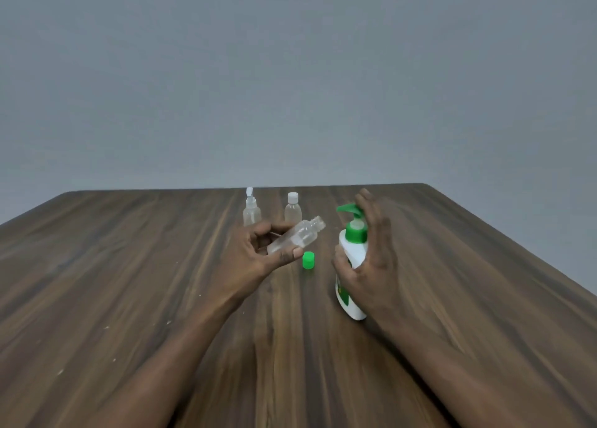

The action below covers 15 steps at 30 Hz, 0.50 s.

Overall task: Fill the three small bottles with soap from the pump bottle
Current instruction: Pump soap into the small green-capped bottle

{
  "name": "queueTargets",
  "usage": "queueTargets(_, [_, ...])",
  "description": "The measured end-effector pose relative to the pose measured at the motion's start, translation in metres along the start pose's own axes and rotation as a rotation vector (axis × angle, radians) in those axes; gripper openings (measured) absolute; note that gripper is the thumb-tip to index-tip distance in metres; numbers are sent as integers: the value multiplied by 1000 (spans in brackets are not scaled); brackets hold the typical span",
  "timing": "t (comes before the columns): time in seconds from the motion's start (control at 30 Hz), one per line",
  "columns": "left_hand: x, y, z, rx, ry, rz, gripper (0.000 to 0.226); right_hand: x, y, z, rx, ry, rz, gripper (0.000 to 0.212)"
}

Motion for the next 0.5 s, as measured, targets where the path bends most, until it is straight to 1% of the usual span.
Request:
queueTargets(0.07, [1,0,7,24,11,72,46,-2,0,0,11,12,1,76])
queueTargets(0.13, [2,-3,12,55,20,124,45,-5,0,1,10,39,-1,74])
queueTargets(0.37, [-1,-7,9,104,-16,205,41,-8,0,2,-27,105,-6,74])
queueTargets(0.5, [-1,-8,10,116,-21,194,40,-11,-3,2,-56,94,-42,78])
Point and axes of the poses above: each hand's wrist, its own z-axis away from the middle knuckle, its own y-axis out of the back of the hand, x = y × z, the point moved 4 cm from there along -z, towards the middle knuckle, and after that the axes turned 1 degree about z, right-handed, at the moved point
